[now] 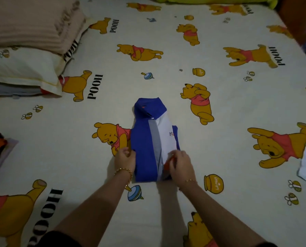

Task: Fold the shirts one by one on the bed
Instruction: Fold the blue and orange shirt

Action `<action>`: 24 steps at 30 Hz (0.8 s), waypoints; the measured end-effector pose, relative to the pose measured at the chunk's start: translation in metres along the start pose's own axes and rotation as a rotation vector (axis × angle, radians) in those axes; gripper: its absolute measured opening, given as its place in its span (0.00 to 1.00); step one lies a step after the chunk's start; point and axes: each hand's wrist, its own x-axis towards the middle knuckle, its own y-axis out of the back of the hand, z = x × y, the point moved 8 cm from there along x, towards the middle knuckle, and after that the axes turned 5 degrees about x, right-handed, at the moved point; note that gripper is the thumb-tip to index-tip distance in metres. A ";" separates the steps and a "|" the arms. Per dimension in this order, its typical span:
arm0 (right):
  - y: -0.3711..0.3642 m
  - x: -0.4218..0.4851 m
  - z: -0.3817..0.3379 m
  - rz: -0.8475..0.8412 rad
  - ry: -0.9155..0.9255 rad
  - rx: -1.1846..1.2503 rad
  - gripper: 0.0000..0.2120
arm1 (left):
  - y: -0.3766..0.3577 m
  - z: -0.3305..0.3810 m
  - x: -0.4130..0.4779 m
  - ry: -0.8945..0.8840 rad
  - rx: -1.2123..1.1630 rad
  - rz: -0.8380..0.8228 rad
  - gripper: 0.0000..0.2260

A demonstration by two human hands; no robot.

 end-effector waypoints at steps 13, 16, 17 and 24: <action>0.047 0.055 0.013 0.310 -0.137 0.529 0.13 | -0.008 0.050 0.001 -0.358 -0.173 0.317 0.05; 0.059 0.037 0.024 0.413 -0.131 0.417 0.07 | -0.021 0.041 -0.002 -0.269 -0.194 0.282 0.07; 0.055 0.034 0.031 0.414 -0.177 0.430 0.06 | -0.025 0.032 -0.001 -0.203 -0.169 0.265 0.10; -0.003 0.031 0.050 -0.072 -0.453 0.593 0.24 | -0.041 0.003 -0.010 -0.035 -0.016 0.150 0.17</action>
